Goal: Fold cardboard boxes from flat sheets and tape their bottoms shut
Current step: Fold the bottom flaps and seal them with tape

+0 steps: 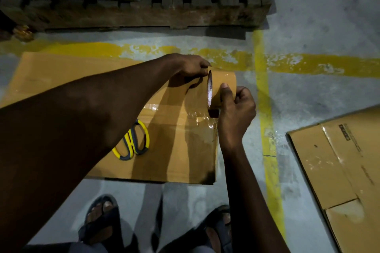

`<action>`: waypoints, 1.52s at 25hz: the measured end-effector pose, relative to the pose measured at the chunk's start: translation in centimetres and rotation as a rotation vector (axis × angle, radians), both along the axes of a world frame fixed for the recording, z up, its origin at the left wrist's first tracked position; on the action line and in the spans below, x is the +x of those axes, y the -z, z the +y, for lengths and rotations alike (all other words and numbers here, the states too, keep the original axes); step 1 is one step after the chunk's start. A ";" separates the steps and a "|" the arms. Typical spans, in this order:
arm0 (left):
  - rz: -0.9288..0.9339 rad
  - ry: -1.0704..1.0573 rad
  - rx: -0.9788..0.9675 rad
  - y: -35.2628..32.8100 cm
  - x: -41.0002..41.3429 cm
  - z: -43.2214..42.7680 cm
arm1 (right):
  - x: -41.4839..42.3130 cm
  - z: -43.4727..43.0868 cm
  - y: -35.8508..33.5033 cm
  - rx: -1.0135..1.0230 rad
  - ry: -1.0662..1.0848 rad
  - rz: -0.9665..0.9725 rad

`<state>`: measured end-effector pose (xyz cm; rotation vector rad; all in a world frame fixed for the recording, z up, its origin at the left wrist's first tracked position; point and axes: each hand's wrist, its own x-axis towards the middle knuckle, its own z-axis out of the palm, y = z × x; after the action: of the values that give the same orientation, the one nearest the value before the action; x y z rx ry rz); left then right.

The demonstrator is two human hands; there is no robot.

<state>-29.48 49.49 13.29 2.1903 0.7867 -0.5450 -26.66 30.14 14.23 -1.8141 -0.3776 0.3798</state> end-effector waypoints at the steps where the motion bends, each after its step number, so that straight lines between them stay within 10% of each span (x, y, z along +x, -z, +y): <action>1: 0.000 -0.013 0.010 -0.1 0.0 -0.2 | -0.1 -0.3 0.1 0.000 -0.036 -0.014; 16: 0.010 -0.180 0.441 1.5 -1.2 -3.1 | -3.7 -10.3 -1.4 -0.033 -0.207 0.105; 29: 0.051 0.356 0.597 1.1 -17.1 -22.3 | -4.6 -12.2 -1.9 -0.016 -0.285 0.185; 38: 0.128 0.270 0.699 1.6 -16.5 -23.6 | -6.4 -15.9 -2.6 -0.165 -0.319 0.065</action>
<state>-45.98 25.89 11.67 2.9599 0.8381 -0.6094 -33.06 14.20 16.81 -1.8981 -0.6074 0.7076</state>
